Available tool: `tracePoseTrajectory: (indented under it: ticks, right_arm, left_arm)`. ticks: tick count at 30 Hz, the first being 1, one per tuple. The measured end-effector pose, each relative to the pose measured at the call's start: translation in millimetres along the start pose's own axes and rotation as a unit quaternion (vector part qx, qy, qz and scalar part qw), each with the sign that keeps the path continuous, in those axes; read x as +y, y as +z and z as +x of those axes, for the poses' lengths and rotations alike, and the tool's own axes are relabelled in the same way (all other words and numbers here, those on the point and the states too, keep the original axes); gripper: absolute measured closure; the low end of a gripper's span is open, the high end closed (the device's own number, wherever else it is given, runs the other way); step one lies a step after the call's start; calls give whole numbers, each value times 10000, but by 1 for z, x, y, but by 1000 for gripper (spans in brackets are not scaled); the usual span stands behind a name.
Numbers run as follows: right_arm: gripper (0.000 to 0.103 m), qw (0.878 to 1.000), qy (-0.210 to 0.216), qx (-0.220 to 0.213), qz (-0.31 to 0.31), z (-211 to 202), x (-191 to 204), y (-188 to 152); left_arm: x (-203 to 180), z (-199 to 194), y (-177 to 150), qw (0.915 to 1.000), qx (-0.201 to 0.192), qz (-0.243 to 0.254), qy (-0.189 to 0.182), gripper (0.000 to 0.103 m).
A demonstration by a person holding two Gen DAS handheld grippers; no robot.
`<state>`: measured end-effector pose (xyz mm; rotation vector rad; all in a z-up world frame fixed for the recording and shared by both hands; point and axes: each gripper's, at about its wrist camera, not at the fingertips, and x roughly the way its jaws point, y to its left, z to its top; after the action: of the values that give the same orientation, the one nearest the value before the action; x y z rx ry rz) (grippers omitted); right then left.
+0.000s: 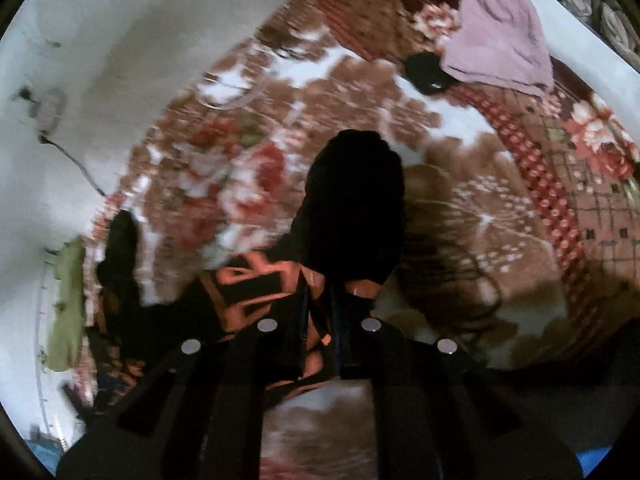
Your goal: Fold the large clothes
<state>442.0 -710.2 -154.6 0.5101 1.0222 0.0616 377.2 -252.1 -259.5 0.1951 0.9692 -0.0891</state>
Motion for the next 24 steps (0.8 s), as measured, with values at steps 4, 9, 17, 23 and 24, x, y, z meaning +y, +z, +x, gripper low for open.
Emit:
tracePoseTrajectory:
  ticks: [4, 9, 17, 23, 24]
  right_arm:
    - [93, 9994, 250, -156, -155, -24, 47, -14]
    - [93, 9952, 795, -133, -557, -45, 115, -34]
    - [93, 9720, 1958, -76, -1298, -65, 250, -64]
    - [93, 9545, 2546, 91, -1549, -60, 337, -82]
    - [93, 9511, 2628, 135, -1618, -58, 351, -85]
  left_arm:
    - [0, 21, -5, 9998, 198, 36, -43, 4]
    - [4, 29, -8, 9995, 243, -59, -213, 4]
    - [3, 28, -19, 9996, -116, -134, -220, 4]
    - [4, 28, -20, 9993, -208, -167, -254, 4]
    - [4, 28, -20, 9993, -201, -171, -264, 4]
